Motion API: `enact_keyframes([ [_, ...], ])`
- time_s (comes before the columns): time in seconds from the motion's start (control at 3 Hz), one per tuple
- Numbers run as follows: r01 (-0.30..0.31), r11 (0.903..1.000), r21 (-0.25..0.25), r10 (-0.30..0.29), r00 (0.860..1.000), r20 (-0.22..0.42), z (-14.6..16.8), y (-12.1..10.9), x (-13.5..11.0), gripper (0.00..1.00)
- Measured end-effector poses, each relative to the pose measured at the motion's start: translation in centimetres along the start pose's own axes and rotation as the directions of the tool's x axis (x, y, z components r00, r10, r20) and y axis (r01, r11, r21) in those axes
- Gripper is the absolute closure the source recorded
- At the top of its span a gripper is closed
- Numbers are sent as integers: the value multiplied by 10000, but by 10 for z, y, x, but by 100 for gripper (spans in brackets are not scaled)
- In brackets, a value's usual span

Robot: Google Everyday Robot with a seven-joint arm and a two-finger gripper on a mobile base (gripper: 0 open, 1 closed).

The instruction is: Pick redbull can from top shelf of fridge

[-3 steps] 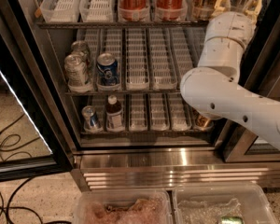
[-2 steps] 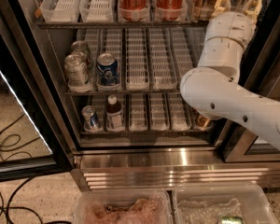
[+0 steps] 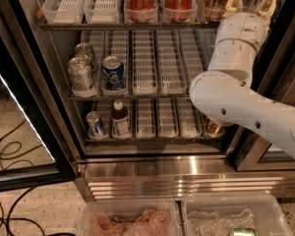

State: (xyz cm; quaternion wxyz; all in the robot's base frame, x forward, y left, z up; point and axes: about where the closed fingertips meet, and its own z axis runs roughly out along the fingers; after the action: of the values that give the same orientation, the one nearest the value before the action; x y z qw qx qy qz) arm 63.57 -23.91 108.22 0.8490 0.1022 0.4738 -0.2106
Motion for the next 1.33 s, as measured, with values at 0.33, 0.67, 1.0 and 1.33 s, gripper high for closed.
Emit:
enact_keyframes([
  [0.33,-9,10000,49,9,10000,23,1,-1,-1,47],
  [0.67,-60,9995,319,56,9999,152,7,-3,-4,48],
  [1.0,-213,9971,726,197,9996,219,13,-7,-6,48],
  [1.33,-301,9928,1162,280,9994,195,16,-12,-7,53],
])
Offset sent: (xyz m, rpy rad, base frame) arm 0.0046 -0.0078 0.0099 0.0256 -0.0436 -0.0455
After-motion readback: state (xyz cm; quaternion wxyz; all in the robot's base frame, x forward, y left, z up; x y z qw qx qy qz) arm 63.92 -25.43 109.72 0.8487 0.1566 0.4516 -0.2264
